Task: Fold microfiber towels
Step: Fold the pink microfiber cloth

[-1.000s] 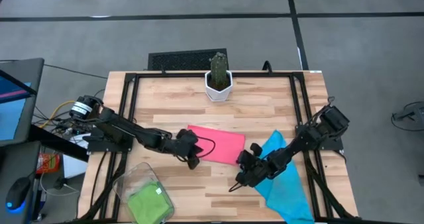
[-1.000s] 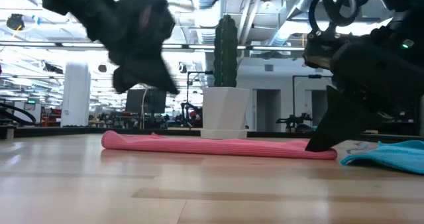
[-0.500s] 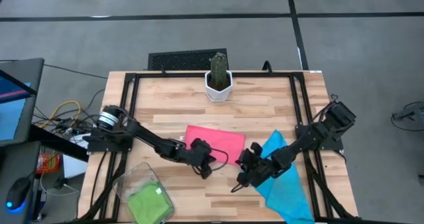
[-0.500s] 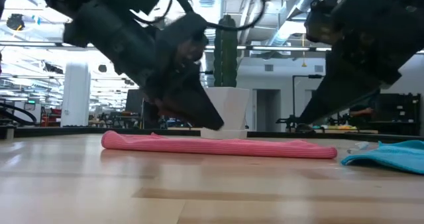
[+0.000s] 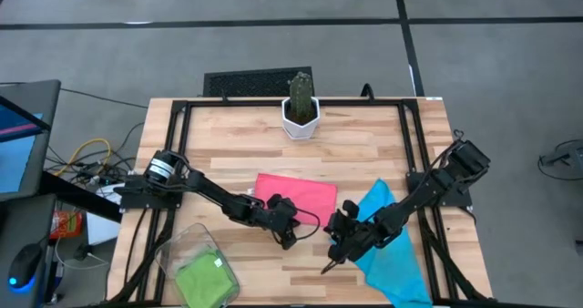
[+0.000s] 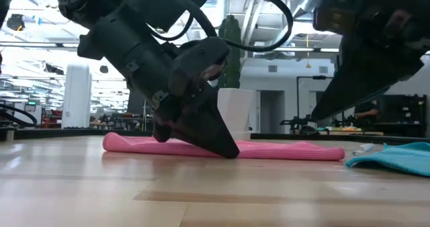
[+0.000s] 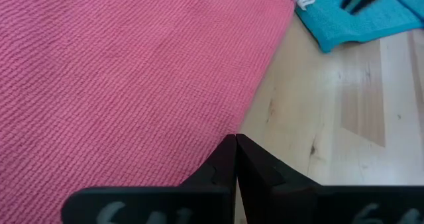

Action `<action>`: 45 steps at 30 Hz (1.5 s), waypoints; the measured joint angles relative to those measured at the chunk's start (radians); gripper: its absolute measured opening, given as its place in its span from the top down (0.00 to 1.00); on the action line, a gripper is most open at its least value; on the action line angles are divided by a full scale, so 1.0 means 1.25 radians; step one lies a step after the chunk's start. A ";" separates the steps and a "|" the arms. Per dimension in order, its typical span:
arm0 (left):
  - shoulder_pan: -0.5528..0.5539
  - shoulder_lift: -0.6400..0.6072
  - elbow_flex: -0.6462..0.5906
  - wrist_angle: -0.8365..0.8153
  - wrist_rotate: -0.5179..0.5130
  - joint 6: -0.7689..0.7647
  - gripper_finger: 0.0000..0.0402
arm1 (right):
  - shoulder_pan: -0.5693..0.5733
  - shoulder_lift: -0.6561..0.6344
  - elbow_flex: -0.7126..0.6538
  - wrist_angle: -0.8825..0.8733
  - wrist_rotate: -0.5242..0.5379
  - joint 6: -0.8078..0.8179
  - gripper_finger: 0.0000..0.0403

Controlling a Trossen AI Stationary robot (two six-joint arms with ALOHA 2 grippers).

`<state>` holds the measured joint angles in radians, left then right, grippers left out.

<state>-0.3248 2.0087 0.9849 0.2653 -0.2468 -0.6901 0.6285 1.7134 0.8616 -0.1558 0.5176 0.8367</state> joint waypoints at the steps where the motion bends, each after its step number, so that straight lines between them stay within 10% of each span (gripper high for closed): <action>1: 0.000 0.000 0.000 0.000 0.000 -0.002 1.00 | 0.000 0.000 0.003 0.001 -0.010 -0.026 0.89; 18: 0.001 0.002 -0.002 0.001 0.000 -0.004 1.00 | -0.048 0.026 -0.022 -0.067 -0.066 -0.140 0.56; 38: -0.003 -0.126 0.052 -0.114 0.058 0.061 1.00 | -0.049 0.078 0.029 -0.134 -0.077 -0.094 0.95; 45: -0.032 -0.098 0.035 -0.208 -0.017 0.028 1.00 | -0.049 0.082 0.103 -0.178 -0.099 -0.172 0.91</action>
<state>-0.3650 1.8864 1.0283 0.0055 -0.2680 -0.6551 0.5678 1.8164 0.9907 -0.3783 0.3935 0.6222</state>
